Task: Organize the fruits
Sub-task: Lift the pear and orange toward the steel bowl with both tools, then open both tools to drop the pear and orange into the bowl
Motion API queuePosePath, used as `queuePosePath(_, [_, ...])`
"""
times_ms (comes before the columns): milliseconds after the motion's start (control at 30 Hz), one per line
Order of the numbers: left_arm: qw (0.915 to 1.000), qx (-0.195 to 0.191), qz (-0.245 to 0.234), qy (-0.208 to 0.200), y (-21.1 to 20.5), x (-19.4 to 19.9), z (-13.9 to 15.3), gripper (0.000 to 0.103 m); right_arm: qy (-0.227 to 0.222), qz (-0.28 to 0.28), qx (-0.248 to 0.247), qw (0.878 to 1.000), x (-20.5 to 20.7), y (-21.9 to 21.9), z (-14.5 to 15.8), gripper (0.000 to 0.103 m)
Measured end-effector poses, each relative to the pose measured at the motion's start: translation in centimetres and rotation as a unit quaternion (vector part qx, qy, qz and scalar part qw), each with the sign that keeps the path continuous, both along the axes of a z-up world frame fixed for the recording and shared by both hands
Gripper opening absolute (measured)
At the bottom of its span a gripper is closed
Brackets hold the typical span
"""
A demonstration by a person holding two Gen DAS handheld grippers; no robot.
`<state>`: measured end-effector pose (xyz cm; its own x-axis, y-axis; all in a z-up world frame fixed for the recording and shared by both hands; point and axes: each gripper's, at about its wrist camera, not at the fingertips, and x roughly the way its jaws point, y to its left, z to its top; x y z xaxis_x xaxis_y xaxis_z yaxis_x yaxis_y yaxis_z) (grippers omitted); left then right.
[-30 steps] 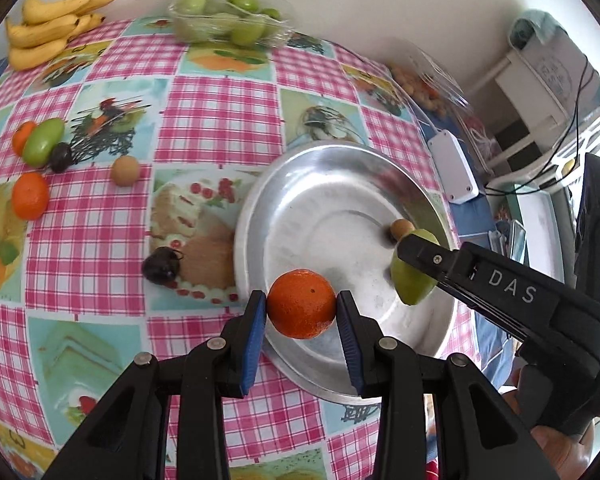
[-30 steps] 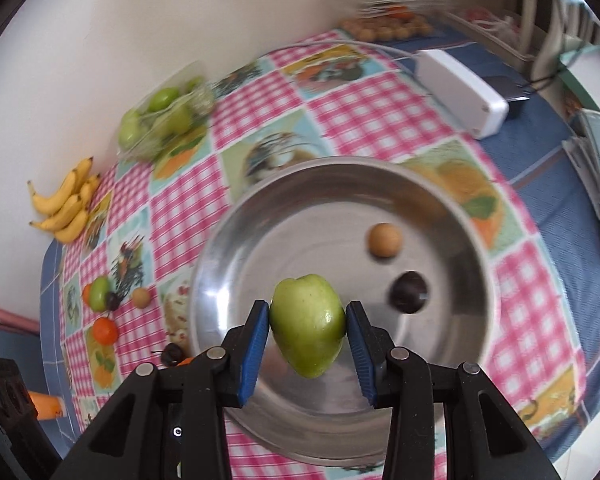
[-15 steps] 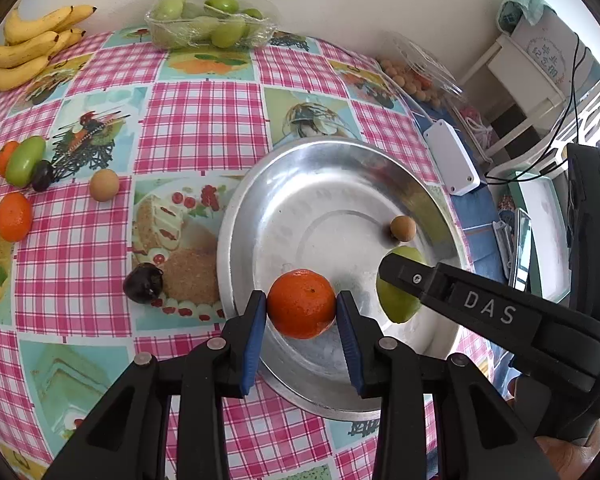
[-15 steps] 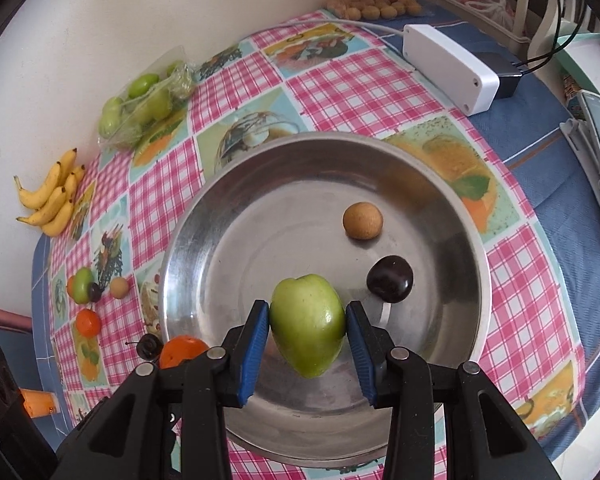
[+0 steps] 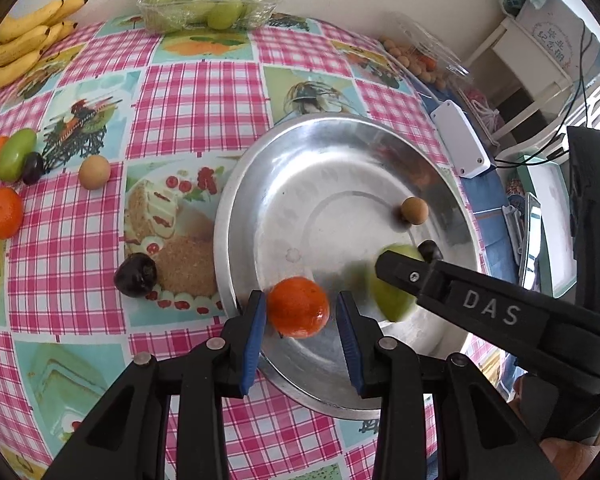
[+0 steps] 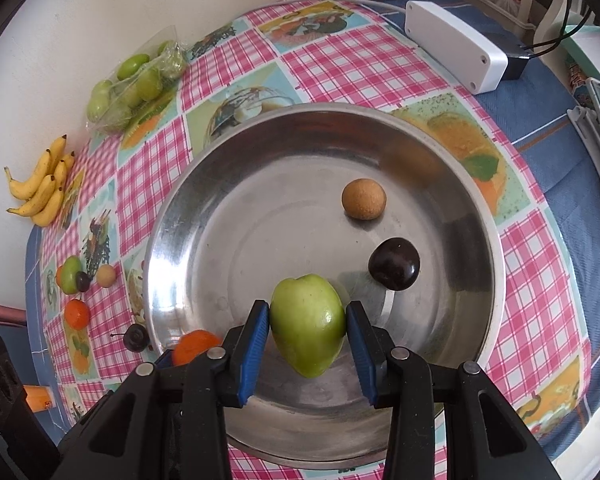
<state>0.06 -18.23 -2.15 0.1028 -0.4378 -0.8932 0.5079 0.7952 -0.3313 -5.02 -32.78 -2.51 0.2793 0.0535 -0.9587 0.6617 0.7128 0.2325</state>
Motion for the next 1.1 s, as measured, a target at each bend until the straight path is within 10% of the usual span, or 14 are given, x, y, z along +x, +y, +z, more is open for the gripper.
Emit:
queuePosePath(367, [0.9997, -0.010, 0.003, -0.022, 0.6, -0.1, 1.9, 0.039, -0.038, -0.005, -0.011, 0.999, -0.1, 0.0, 2.3, 0.043])
queuePosePath(733, [0.9862, 0.046, 0.157, -0.026, 7.0, 4.0, 2.1, 0.039, -0.041, 0.004, -0.013, 0.999, 0.2, 0.4, 2.5, 0.043])
queuePosePath(1100, [0.9774, 0.033, 0.209, -0.009, 10.4, 5.7, 2.3, 0.039, -0.054, 0.021, -0.019, 0.998, 0.7, 0.9, 3.0, 0.043])
